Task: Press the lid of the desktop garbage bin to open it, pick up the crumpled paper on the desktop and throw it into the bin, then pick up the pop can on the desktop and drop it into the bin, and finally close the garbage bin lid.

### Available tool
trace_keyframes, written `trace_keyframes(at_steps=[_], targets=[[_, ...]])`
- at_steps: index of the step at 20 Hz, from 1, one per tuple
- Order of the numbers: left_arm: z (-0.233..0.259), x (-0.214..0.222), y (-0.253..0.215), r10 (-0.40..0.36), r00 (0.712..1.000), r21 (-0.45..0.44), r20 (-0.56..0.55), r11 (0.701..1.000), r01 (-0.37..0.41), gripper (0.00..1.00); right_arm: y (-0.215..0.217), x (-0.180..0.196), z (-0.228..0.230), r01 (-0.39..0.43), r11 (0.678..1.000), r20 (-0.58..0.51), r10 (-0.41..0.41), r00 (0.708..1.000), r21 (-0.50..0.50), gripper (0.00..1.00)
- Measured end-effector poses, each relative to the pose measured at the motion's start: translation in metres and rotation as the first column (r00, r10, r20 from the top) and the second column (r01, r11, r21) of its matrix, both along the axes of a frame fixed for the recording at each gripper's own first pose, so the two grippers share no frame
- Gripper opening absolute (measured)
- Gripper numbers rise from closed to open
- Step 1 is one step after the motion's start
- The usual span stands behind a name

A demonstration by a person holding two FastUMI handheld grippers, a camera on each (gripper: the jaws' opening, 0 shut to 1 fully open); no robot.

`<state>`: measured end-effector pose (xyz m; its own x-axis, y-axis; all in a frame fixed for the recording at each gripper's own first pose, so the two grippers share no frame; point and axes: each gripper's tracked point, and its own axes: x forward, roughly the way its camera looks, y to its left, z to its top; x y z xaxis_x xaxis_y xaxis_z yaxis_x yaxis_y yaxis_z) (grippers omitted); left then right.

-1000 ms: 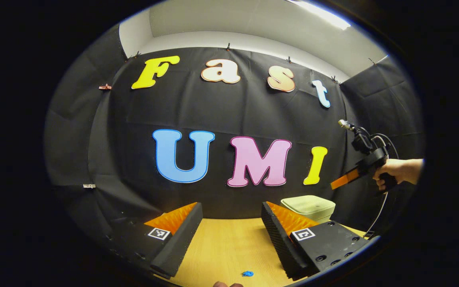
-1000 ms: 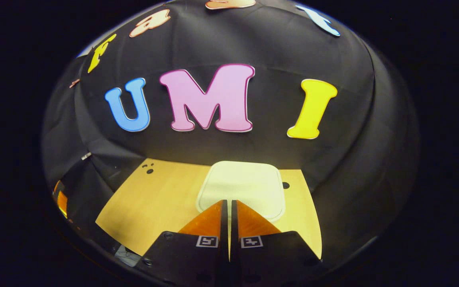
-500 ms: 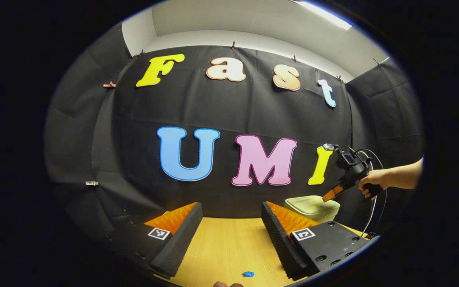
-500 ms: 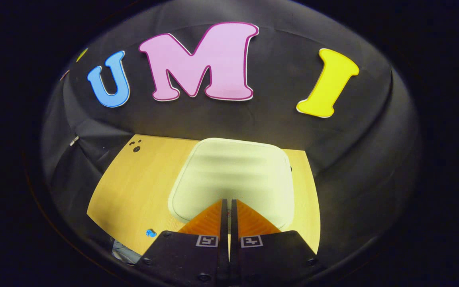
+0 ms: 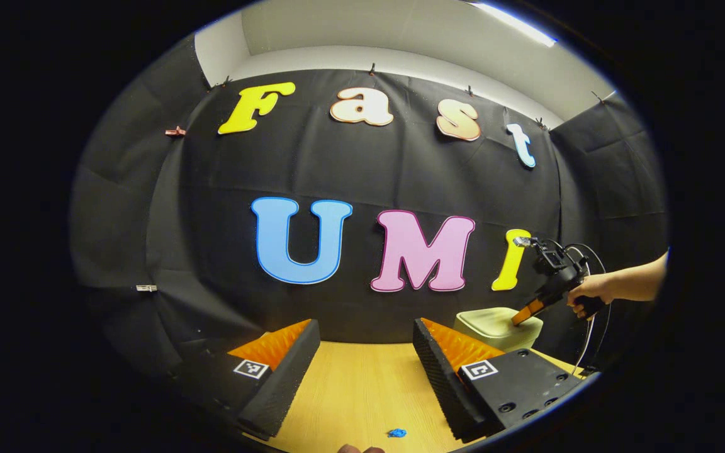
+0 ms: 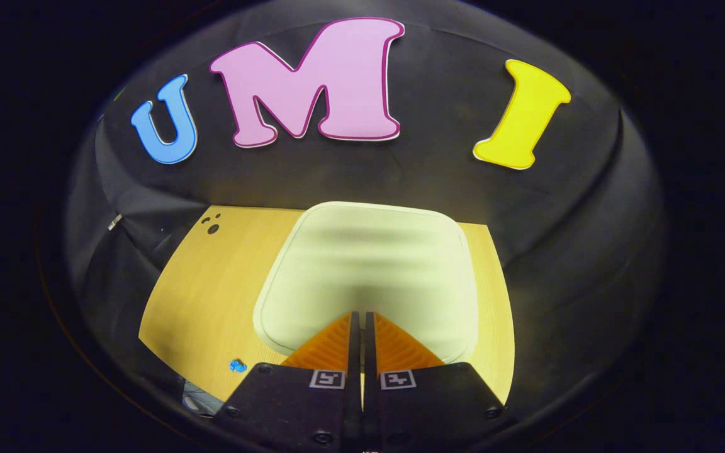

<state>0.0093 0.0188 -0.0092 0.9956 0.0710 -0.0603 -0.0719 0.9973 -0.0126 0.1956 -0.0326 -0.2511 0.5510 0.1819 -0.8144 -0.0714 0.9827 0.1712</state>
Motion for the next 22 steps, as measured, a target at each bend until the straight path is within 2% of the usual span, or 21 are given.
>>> trace_keyframes(at_steps=[5,9,12,16,22], targets=[[0.002,0.003,0.000,-0.010,1.000,-0.009,0.003,1.000,0.010,0.95,-0.001,-0.001,0.004,0.003,1.000,0.012,-0.003,1.000,0.003,0.06],[0.004,0.003,-0.002,-0.023,1.000,0.001,0.010,1.000,0.023,0.95,-0.002,0.012,0.028,0.045,0.999,0.116,-0.048,0.992,0.025,0.06],[0.002,0.001,-0.002,-0.022,1.000,-0.001,0.006,1.000,0.022,0.95,-0.006,0.023,0.051,0.083,0.996,0.219,-0.090,0.972,0.038,0.07],[0.003,-0.001,-0.003,-0.021,1.000,-0.002,0.006,1.000,0.021,0.95,-0.013,0.028,0.069,0.120,0.991,0.291,-0.133,0.947,0.062,0.07],[0.002,-0.005,-0.003,-0.015,1.000,-0.006,0.006,1.000,0.015,0.95,-0.016,0.034,0.103,0.134,0.988,0.421,-0.155,0.894,0.079,0.06]])
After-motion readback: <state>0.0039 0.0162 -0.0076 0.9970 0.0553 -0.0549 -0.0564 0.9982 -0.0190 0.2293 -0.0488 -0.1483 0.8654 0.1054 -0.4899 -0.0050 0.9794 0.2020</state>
